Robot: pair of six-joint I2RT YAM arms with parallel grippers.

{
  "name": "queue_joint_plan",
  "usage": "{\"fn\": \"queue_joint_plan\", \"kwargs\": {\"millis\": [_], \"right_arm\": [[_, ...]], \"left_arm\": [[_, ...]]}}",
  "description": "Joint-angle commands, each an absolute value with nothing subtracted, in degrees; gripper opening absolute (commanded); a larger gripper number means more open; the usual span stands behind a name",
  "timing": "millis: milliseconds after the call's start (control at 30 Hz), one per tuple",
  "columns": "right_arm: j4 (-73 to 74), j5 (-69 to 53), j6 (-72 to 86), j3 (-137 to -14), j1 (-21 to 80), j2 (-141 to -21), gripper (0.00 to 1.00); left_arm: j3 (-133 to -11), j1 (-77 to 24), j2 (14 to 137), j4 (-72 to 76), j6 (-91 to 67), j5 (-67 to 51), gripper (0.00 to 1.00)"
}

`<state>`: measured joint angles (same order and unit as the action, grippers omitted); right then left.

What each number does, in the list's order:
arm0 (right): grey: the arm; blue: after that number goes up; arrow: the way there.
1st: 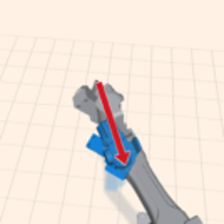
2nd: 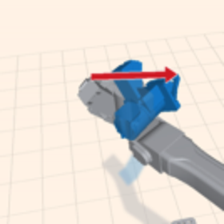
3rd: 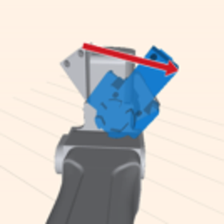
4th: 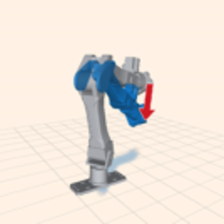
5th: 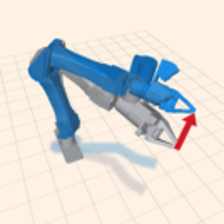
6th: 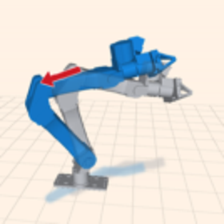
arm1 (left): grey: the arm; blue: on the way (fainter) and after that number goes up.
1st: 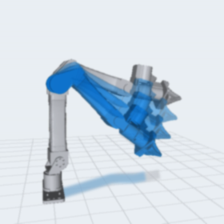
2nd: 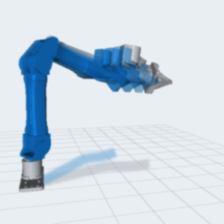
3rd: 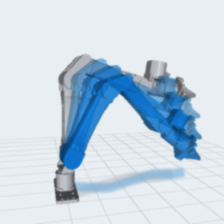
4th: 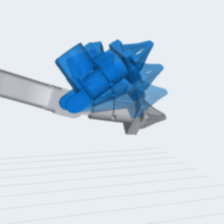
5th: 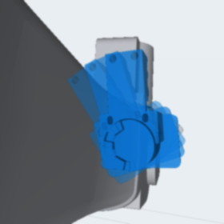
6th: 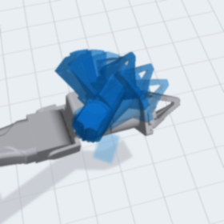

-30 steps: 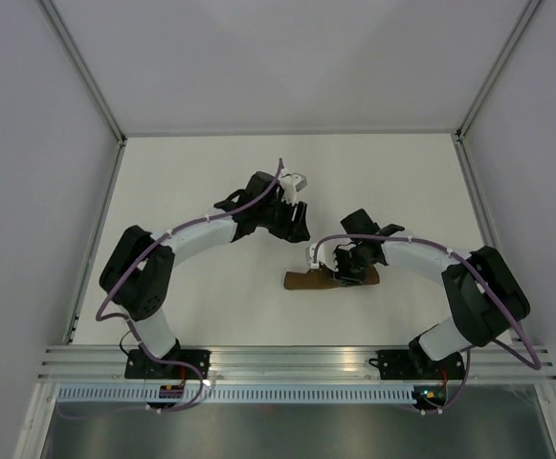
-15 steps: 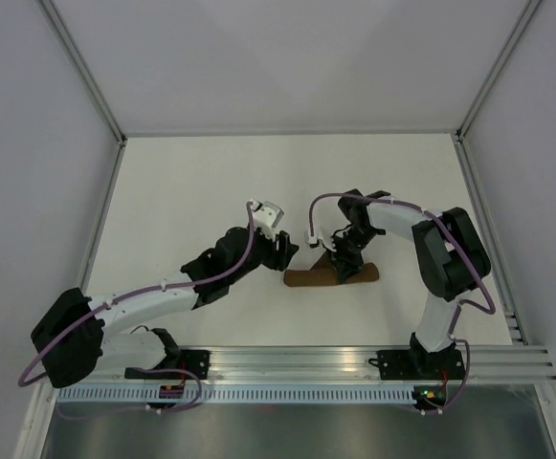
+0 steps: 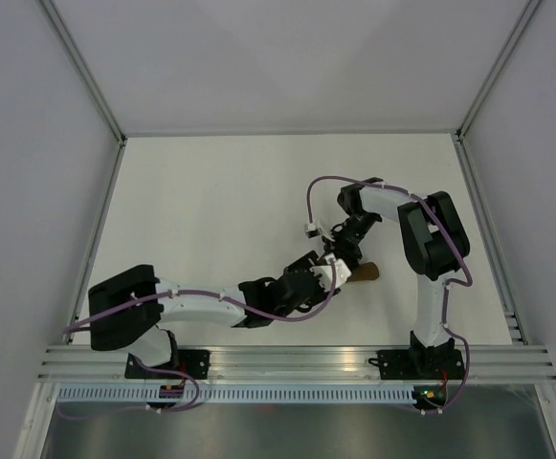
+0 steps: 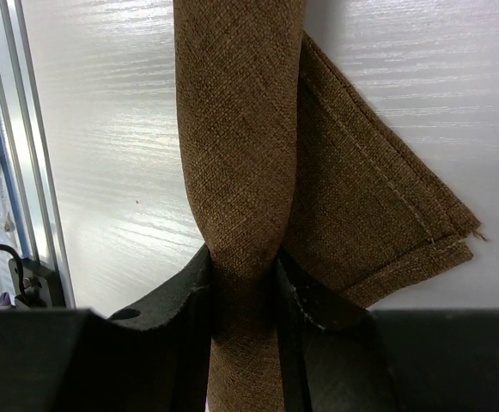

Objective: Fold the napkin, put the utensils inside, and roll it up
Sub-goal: Roll the napkin at the center of the board.

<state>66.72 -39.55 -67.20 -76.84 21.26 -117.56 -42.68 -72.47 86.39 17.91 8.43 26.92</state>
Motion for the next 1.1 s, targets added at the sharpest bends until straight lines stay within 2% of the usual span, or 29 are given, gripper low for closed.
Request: {"fn": "queue_joint_plan", "kwargs": {"millis": [0, 300, 533, 633, 767, 867, 1000, 1067], "right_arm": [[64.8, -36.1, -70.5, -76.4, 21.7, -122.5, 0.33], [65.7, -35.7, -70.3, -78.1, 21.2, -125.1, 0.33], [66.6, -35.7, -70.3, -79.5, 21.1, -126.4, 0.33], [67.1, -35.9, -70.4, -80.0, 21.1, -126.8, 0.33], [67.5, -36.3, -70.2, -80.8, 21.0, -127.1, 0.34], [67.7, -36.6, -69.7, -81.5, 21.0, -127.1, 0.39], [67.0, -37.3, -68.0, -82.2, 20.8, -125.7, 0.55], [67.5, -38.2, -67.4, -82.8, 20.4, -125.0, 0.59]], "left_arm": [[-48.6, -74.4, 92.3, 17.8, 18.9, 28.5, 0.68], [-54.0, -74.4, 105.4, 17.5, 24.7, 23.7, 0.69], [-54.7, -73.2, 109.5, 19.5, 25.7, 23.6, 0.69], [-54.6, -72.6, 110.2, 19.1, 25.0, 21.5, 0.65], [-55.2, -71.8, 110.8, 15.1, 23.3, 16.9, 0.42], [-55.7, -71.3, 111.4, 12.9, 21.7, 12.7, 0.29], [-56.2, -70.9, 112.0, 9.8, 20.0, 9.6, 0.20], [-56.2, -70.7, 111.7, 9.2, 19.6, 8.5, 0.17]]}}
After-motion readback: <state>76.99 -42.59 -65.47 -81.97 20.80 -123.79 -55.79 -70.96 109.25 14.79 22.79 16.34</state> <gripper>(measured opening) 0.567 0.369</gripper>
